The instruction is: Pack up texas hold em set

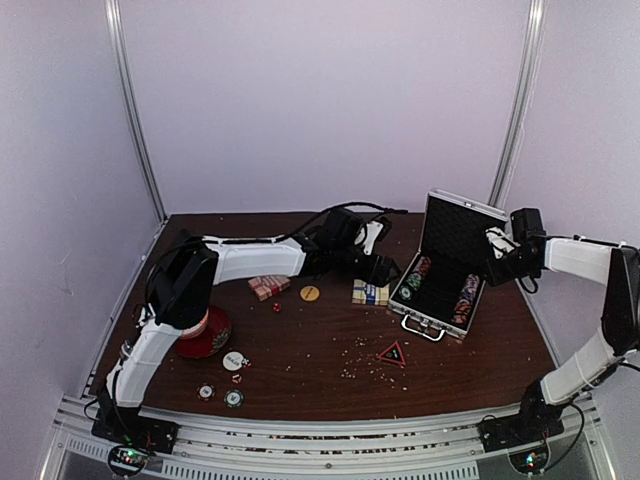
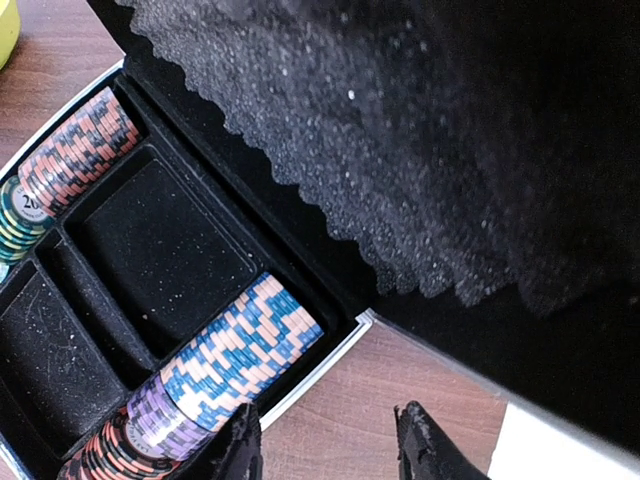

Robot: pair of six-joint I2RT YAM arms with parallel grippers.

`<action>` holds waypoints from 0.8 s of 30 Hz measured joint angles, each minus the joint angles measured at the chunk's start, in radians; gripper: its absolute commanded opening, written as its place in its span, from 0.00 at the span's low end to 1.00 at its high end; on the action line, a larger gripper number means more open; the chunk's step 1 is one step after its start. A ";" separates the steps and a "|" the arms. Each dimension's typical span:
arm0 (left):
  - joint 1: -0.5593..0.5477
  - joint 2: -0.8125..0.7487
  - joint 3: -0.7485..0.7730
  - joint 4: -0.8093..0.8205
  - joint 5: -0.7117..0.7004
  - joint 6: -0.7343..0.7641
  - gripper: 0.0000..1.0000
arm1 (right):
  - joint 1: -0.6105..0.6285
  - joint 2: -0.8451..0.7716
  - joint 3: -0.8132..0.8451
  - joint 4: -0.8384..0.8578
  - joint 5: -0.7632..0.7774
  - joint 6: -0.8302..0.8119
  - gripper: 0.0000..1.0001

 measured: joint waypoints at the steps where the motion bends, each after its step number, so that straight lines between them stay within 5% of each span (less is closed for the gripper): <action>1: 0.000 0.018 0.015 0.004 0.017 -0.006 0.81 | 0.000 -0.001 0.000 0.002 0.000 -0.003 0.48; 24: -0.034 0.161 0.101 0.034 0.233 -0.041 0.80 | 0.000 0.062 0.000 -0.006 0.049 -0.066 0.48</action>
